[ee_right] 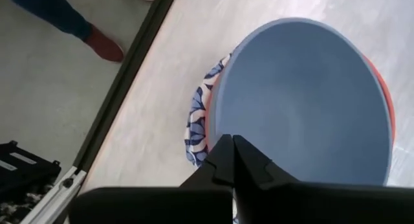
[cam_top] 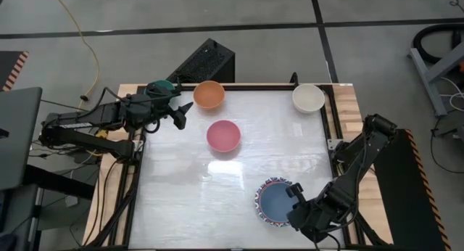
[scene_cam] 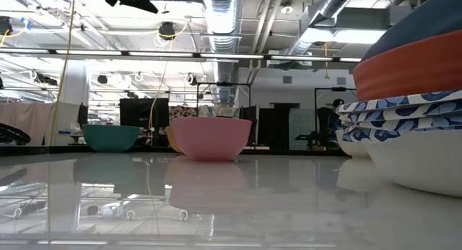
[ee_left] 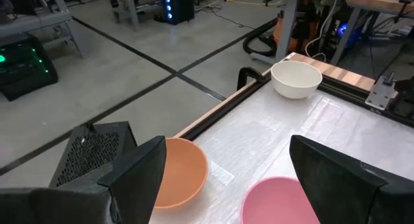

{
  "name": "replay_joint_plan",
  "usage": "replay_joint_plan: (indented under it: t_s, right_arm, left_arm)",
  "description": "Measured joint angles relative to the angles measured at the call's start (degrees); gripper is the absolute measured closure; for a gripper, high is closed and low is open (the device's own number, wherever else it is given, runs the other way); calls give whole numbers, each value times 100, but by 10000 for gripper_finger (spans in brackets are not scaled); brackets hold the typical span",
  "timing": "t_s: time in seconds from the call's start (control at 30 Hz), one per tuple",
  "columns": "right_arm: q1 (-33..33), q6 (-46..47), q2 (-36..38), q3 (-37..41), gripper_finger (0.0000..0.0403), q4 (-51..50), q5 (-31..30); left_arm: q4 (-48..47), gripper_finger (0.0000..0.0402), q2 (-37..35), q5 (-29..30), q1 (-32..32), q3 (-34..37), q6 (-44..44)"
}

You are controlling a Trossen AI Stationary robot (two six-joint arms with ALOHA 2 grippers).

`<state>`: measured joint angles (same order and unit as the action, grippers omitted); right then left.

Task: Nest bowls inside each other
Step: Stack the blue bowl on top of the red bowl, then stack the gray bowl on top of the blue bowl

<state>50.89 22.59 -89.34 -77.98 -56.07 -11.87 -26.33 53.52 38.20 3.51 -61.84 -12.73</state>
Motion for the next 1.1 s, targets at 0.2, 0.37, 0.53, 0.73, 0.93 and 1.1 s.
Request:
replay_joint_plan:
  t_s: [0.2,0.37,0.53,0.73,0.93,1.1]
  right_arm:
    - [-48,0,0,3,382,-18,-7]
    - [-46,-2,0,3,386,-16,-9]
    - [-48,131,0,256,386,245,-26]
    - [-41,289,0,579,386,526,-137]
    - [-50,267,0,700,386,587,-557]
    - [-90,278,20,600,387,473,-1151]
  left_arm:
    - [0,84,1,10,0,1,1]
    - [0,84,0,13,0,0,2]
    - [-24,84,0,15,0,0,1]
    - [-37,84,0,19,0,1,-2]
    - [-37,84,1,19,38,0,-24]
    - [-33,84,0,18,42,0,-37]
